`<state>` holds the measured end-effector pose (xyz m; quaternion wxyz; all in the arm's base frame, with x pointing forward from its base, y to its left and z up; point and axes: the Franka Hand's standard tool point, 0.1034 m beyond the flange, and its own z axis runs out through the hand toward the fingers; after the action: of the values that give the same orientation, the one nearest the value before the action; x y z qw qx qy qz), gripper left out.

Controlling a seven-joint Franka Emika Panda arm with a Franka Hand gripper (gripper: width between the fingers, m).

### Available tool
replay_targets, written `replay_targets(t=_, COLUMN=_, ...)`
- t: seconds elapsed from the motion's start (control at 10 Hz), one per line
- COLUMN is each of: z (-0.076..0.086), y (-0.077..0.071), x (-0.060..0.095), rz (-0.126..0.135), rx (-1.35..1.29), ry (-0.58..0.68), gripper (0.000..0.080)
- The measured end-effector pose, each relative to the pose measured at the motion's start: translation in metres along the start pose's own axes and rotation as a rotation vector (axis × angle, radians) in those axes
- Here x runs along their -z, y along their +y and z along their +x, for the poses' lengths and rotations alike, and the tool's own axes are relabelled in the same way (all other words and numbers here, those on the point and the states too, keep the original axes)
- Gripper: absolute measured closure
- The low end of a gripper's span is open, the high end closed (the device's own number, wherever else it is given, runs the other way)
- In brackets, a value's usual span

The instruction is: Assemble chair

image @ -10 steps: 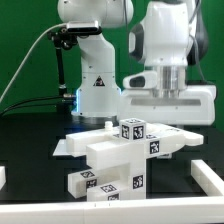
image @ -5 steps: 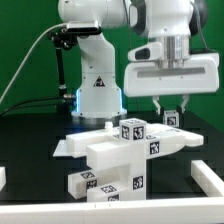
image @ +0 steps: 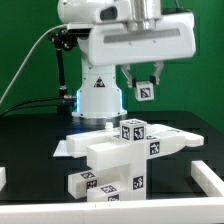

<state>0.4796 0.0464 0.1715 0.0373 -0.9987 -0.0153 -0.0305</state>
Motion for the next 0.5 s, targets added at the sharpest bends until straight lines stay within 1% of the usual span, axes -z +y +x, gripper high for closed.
replay_targets(t=0.2, z=-0.006, y=-0.004, x=-0.005, rz=-0.001, rx=-0.002, ry=-0.012, gripper=0.0518)
replay_targets(t=0.4, z=-0.006, y=-0.001, x=-0.006, rz=-0.003, rx=-0.003, ry=-0.013, gripper=0.0518)
replay_targets(t=0.5, z=0.0, y=0.008, x=-0.004, rz=-0.004, rx=0.053, ry=-0.009, gripper=0.0518)
